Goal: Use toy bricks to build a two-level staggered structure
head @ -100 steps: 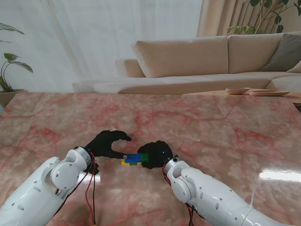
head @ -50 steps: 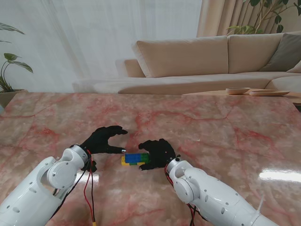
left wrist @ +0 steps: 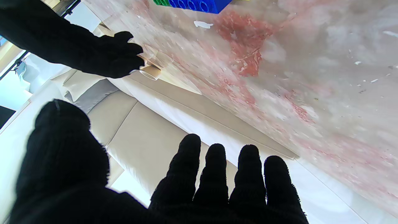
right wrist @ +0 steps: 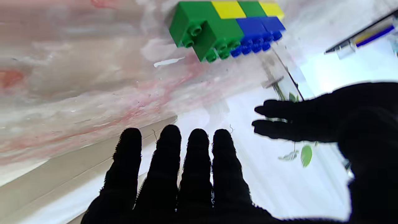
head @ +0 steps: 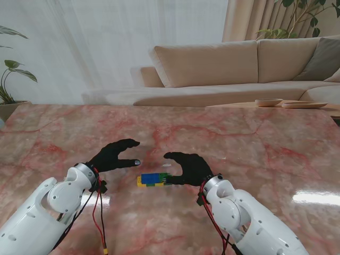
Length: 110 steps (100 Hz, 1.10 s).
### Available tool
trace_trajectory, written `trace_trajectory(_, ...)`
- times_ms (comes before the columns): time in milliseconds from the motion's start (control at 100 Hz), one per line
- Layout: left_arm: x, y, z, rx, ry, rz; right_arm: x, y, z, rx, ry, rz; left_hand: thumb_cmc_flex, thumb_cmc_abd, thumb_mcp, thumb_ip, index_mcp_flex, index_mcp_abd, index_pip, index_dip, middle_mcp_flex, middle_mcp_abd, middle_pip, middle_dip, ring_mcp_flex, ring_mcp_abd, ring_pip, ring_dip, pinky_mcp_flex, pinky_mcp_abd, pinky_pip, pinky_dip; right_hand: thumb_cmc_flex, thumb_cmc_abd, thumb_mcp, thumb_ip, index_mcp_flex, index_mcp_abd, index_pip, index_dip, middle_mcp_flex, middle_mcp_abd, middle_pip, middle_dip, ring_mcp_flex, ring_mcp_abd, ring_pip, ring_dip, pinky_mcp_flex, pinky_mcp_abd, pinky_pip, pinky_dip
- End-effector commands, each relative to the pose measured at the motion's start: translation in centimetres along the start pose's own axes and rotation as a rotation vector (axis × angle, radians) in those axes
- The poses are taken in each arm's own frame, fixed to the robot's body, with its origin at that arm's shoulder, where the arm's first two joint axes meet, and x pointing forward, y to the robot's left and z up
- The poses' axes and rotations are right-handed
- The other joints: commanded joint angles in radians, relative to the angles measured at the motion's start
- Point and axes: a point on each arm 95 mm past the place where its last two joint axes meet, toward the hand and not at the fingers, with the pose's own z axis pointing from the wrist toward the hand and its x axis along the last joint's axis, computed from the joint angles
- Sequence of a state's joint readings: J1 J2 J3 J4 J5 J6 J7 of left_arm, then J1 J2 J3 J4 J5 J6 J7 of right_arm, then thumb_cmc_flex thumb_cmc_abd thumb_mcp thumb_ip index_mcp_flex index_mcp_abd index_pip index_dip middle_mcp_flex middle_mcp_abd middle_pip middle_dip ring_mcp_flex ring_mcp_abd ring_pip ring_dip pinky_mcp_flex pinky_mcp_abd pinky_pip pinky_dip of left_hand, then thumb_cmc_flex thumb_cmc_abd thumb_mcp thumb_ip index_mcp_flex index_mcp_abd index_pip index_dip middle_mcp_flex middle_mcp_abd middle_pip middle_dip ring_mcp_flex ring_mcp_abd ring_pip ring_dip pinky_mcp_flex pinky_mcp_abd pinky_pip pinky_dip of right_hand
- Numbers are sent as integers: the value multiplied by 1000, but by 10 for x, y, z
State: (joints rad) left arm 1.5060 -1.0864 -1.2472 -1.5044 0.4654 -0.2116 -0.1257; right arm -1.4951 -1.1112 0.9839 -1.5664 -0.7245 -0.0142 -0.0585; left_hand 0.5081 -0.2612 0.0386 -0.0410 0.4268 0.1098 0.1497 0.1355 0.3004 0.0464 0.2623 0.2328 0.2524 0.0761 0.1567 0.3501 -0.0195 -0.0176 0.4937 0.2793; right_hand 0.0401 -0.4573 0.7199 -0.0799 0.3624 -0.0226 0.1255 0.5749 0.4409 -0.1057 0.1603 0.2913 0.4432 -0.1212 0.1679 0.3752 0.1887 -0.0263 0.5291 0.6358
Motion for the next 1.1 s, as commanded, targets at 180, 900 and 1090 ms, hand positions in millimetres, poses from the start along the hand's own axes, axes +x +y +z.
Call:
trace_trajectory(180, 2, 2, -4, -15, 19, -9, -12, 12, -27, -39, -31, 57, -60, 68, -41, 44, -43, 10, -8, 2, -61, 2, -45, -24, -70, -33, -25, -25, 1, -45, 16, -12, -79, 42, 32, 60, -17, 46, -46, -71, 10, 61, -74, -140, -14, 23, -96, -119, 28, -62, -93, -161)
trace_trajectory(900, 21, 1, 4, 12, 38, -74, -30, 31, -39, -133, -35, 269, -114, 127, -17, 102, -31, 11, -24, -10, -53, -6, -54, -33, -70, -46, -35, -36, 4, -54, -10, -25, -143, 195, -4, 79, -22, 58, -34, -120, -13, 90, -67, -182, -46, 43, -97, -157, 19, -55, -72, -255)
trace_trajectory(1090, 21, 3, 4, 1, 36, -77, -32, 30, -38, -123, -36, 273, -115, 129, -17, 101, -31, 10, -22, -8, -52, -6, -55, -33, -69, -46, -36, -35, 4, -51, -12, -26, -138, 194, -9, 79, -21, 57, -27, -118, -10, 88, -65, -180, -40, 40, -96, -155, 20, -55, -65, -257)
